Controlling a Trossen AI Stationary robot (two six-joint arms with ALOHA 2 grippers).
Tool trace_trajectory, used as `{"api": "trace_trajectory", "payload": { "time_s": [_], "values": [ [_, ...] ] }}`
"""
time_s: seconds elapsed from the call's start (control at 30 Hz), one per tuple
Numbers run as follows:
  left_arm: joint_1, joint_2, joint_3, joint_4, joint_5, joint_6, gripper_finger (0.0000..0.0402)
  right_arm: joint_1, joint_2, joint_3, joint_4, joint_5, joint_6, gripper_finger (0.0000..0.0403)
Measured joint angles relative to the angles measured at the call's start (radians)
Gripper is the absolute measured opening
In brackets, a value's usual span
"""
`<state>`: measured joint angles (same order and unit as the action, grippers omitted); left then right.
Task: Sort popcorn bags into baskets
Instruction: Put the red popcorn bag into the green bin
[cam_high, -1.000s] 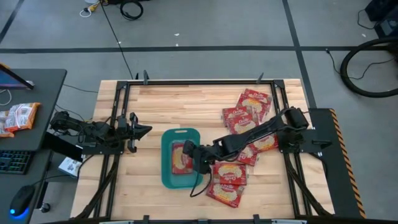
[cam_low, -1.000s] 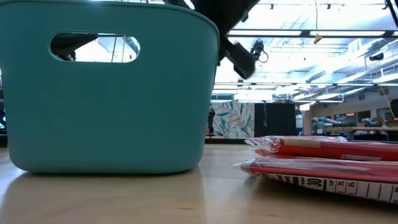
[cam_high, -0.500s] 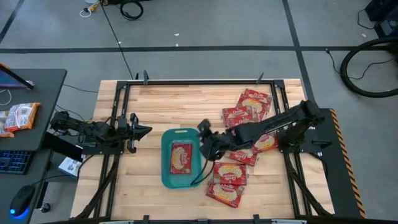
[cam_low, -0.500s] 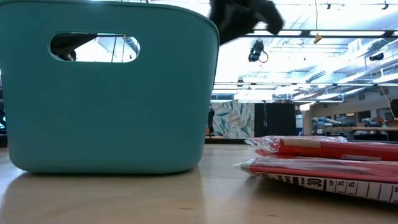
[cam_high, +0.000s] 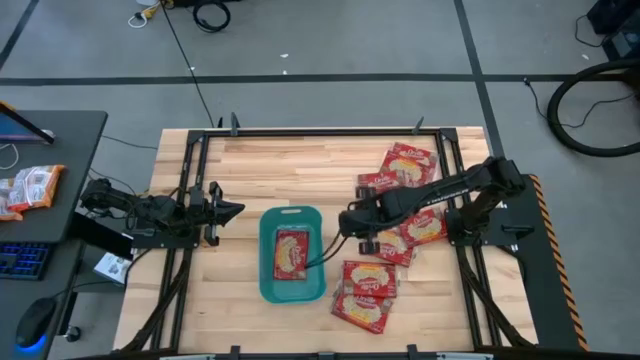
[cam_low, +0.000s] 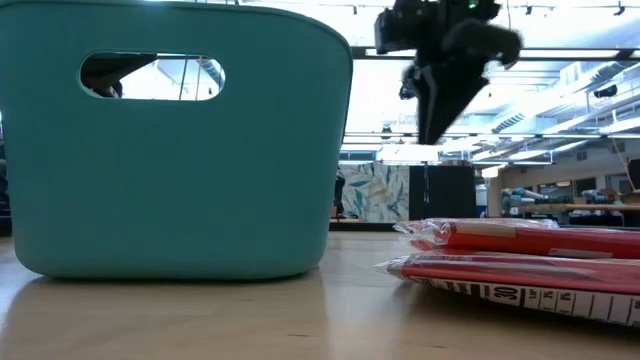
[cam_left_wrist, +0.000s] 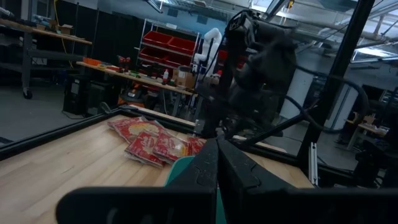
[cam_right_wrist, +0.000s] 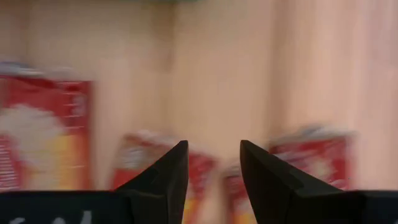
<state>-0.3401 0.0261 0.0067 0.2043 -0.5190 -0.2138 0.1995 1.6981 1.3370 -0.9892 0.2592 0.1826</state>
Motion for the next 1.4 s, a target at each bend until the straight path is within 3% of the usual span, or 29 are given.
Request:
{"api": "trace_trajectory", "payload": {
  "time_s": [0.2, 0.53, 0.83, 1.07, 1.4],
  "values": [
    [0.0, 0.0, 0.0, 0.005, 0.0, 0.016, 0.0007, 0.081, 0.0, -0.062, 0.025, -0.044, 0.23, 0.0149],
    [0.0, 0.0, 0.0, 0.121, -0.001, 0.209, 0.0007, 0.191, 0.001, -0.209, 0.12, -0.05, 0.478, 0.0172],
    [0.0, 0.0, 0.0, 0.215, -0.001, 0.335, 0.0007, 0.288, 0.001, -0.257, 0.144, 0.077, 0.554, 0.0209],
    [0.0, 0.0, 0.0, 0.217, -0.029, 0.342, 0.0007, 0.326, 0.002, -0.365, 0.237, 0.108, 0.61, 0.0211],
    [0.0, 0.0, 0.0, 0.217, -0.031, 0.341, 0.0007, 0.342, 0.002, -0.451, 0.264, 0.124, 0.554, 0.0199]
  ]
}}
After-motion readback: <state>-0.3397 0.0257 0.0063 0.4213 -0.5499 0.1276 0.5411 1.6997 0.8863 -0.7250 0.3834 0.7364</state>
